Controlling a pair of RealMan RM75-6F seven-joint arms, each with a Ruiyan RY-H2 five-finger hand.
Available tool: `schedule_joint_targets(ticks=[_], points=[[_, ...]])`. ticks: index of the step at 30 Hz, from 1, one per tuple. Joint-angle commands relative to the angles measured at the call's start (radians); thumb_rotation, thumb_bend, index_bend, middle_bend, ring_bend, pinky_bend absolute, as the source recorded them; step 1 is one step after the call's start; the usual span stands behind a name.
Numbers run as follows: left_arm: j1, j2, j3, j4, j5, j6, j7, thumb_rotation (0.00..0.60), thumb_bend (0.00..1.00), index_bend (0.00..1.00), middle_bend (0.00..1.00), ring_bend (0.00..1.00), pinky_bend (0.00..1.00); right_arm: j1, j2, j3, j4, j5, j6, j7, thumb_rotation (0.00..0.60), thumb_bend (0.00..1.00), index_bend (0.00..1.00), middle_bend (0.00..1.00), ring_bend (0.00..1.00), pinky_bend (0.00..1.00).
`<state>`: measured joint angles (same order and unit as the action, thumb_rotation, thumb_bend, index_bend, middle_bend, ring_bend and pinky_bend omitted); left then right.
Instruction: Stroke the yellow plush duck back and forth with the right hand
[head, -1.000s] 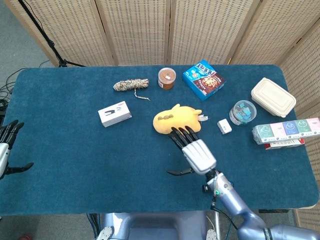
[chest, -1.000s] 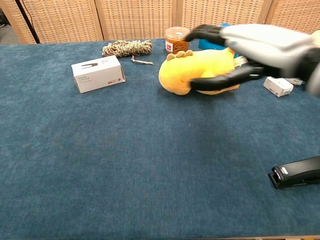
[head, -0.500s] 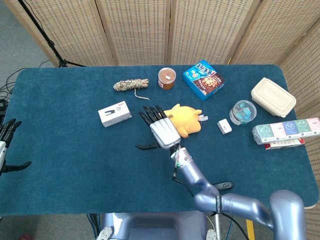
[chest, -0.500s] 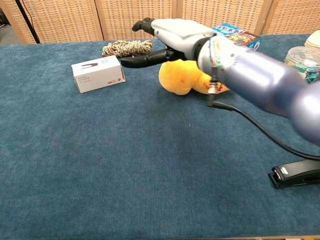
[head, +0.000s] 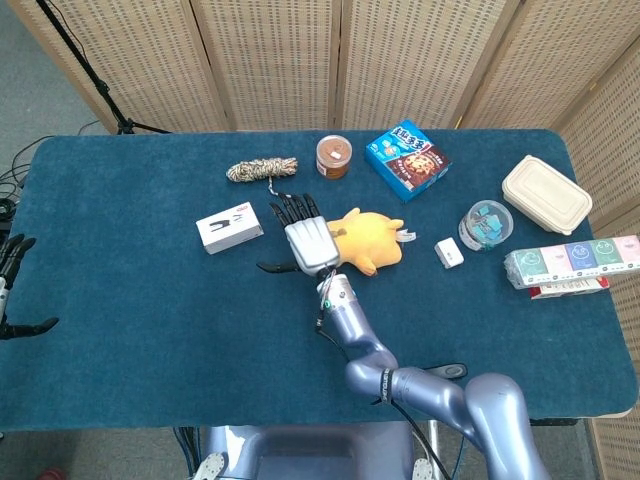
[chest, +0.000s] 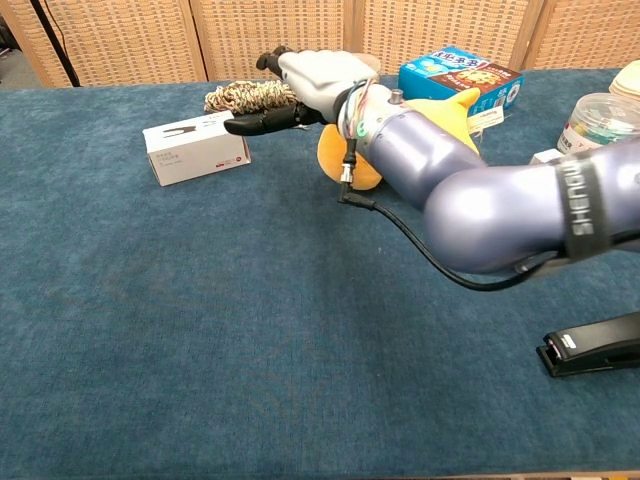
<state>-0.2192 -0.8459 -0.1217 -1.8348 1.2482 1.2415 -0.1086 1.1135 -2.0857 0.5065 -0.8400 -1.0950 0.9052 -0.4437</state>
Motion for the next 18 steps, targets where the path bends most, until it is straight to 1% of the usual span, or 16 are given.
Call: schedule_joint_targets(ticks=[1, 6, 11, 15, 18], points=[[-0.001, 0.005, -0.006, 0.008, -0.012, -0.006, -0.017, 0.600, 0.00, 0.00, 0.00, 0.00, 0.00, 0.059, -0.060, 0.011, 0.116, 0.020, -0.033, 0.041, 0.086, 0.00, 0.00, 0.00, 0.00, 0.00], [-0.008, 0.008, -0.010, 0.018, -0.021, -0.025, -0.035, 0.600, 0.00, 0.00, 0.00, 0.00, 0.00, 0.095, -0.103, 0.010, 0.240, 0.029, -0.080, 0.104, 0.086, 0.00, 0.00, 0.00, 0.00, 0.00], [-0.017, 0.008, -0.014, 0.024, -0.033, -0.041, -0.035, 0.600, 0.00, 0.00, 0.00, 0.00, 0.00, 0.116, -0.126, 0.003, 0.345, 0.026, -0.117, 0.167, 0.088, 0.00, 0.00, 0.00, 0.00, 0.00], [-0.021, 0.006, -0.016, 0.024, -0.042, -0.047, -0.027, 0.600, 0.00, 0.00, 0.00, 0.00, 0.00, 0.117, -0.125, -0.005, 0.394, 0.019, -0.127, 0.205, 0.087, 0.00, 0.00, 0.00, 0.00, 0.00], [-0.023, 0.004, -0.016, 0.021, -0.047, -0.047, -0.016, 0.600, 0.00, 0.00, 0.00, 0.00, 0.00, 0.103, -0.115, -0.009, 0.405, 0.019, -0.130, 0.231, 0.086, 0.00, 0.00, 0.00, 0.00, 0.00]])
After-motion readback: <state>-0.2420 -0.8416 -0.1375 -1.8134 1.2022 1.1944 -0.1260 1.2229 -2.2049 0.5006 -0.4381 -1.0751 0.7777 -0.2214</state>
